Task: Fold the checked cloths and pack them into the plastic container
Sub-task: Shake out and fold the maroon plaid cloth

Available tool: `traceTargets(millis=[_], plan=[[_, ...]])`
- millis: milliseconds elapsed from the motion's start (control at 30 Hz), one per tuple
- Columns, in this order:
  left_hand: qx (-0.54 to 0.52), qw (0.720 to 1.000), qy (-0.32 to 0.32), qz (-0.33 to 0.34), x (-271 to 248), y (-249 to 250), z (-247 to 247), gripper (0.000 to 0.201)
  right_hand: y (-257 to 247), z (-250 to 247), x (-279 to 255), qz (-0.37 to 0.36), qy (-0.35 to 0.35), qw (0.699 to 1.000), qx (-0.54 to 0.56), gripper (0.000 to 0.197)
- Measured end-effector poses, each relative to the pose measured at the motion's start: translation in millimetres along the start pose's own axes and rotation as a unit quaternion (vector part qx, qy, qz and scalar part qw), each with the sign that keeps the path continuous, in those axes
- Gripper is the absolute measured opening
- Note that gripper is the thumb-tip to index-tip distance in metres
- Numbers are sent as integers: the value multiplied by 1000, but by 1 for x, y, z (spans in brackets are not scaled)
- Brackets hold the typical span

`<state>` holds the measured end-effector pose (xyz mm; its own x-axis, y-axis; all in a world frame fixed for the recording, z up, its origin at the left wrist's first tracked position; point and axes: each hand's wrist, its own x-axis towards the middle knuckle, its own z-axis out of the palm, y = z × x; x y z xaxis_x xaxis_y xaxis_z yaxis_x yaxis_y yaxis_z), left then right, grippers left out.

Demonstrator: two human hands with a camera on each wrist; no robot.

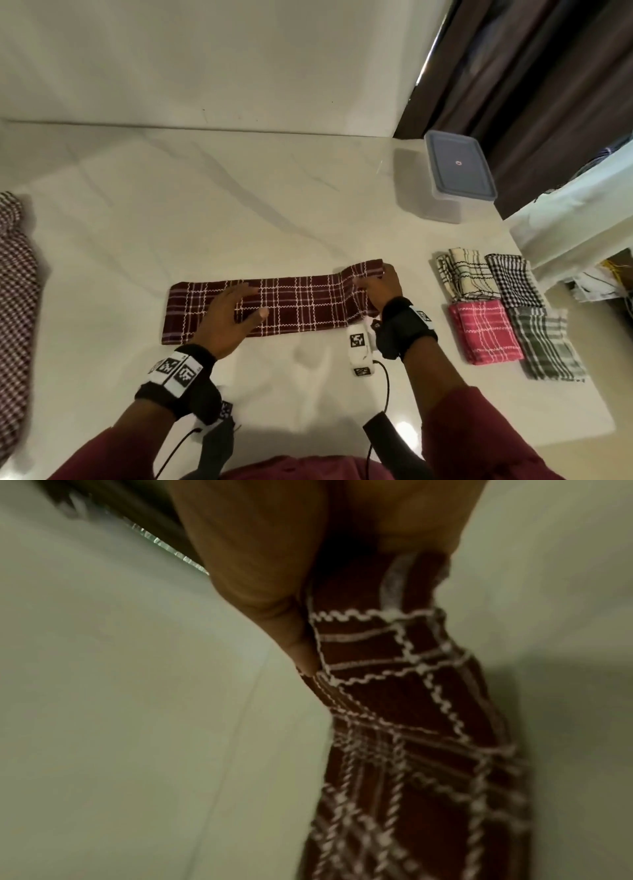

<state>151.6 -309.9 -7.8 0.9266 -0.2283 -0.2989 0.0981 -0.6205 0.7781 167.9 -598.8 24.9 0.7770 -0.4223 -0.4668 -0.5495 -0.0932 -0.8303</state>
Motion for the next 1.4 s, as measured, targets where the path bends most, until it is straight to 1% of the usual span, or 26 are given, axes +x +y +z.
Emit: traceTargets(millis=[33,67,100,133,167,200,233,267,300,333,367,400,433,500,600,667,700,800,867,933,1000,1067,1133,1267,1333,1400], plan=[[-78,997,7,-4,-3,5,-4,73,-10,9,-7,-10,-35,998,49,31],[-164,986,15,-16,-7,10,-10,80,-21,22,-16,-13,-94,990,108,32],[-259,965,18,-40,-9,13,-15,91,-29,35,-24,-3,-169,970,174,36],[-355,932,17,-75,-10,14,-21,101,-37,49,-33,13,-248,940,232,39],[-447,888,14,-107,-10,13,-28,102,-43,63,-39,19,-308,915,261,38],[-516,847,13,-128,-8,12,-35,97,-49,73,-44,8,-340,902,265,35],[-552,822,17,-139,-9,10,-43,86,-51,85,-47,-10,-341,906,250,32],[-560,816,27,-140,-10,9,-49,72,-51,95,-47,-39,-317,923,216,30],[-545,827,46,-134,-11,7,-53,55,-48,103,-48,-78,-281,944,157,29],[-514,846,69,-127,-12,5,-55,38,-40,111,-45,-123,-244,959,78,29],[-480,863,96,-125,-12,1,-55,26,-32,115,-46,-166,-216,962,-1,30],[-453,874,122,-127,-11,-6,-54,29,-24,120,-47,-201,-210,954,-68,34],[-441,877,141,-130,-10,-11,-53,39,-16,123,-47,-228,-221,940,-124,43],[-452,867,171,-126,-9,-17,-53,51,-5,130,-49,-282,-268,894,-223,69],[-480,846,196,-121,-9,-26,-58,55,4,146,-50,-389,-279,795,-372,101],[-490,836,213,-125,-9,-34,-58,57,9,158,-48,-424,-271,743,-442,111],[-488,834,222,-132,-10,-38,-56,58,12,165,-46,-422,-273,726,-471,112],[-449,846,239,-157,-12,-50,-48,59,24,179,-37,-392,-284,696,-531,110],[-412,862,242,-166,-12,-56,-42,62,32,181,-34,-375,-292,685,-552,110],[-363,887,239,-157,-10,-57,-38,74,36,182,-32,-365,-299,676,-566,113],[-270,924,235,-133,-7,-54,-36,90,35,184,-32,-363,-295,676,-569,115],[-184,948,233,-115,-4,-48,-36,89,33,185,-32,-362,-293,679,-568,115],[-135,954,243,-109,-2,-46,-36,79,33,184,-33,-362,-290,679,-569,114],[-69,951,285,-99,-6,-44,-35,67,33,183,-39,-357,-288,690,-560,116],[-62,945,304,-104,-9,-41,-34,61,32,184,-42,-355,-292,691,-557,116],[-49,946,296,-126,-10,-38,-33,50,31,183,-42,-351,-296,690,-560,116]])
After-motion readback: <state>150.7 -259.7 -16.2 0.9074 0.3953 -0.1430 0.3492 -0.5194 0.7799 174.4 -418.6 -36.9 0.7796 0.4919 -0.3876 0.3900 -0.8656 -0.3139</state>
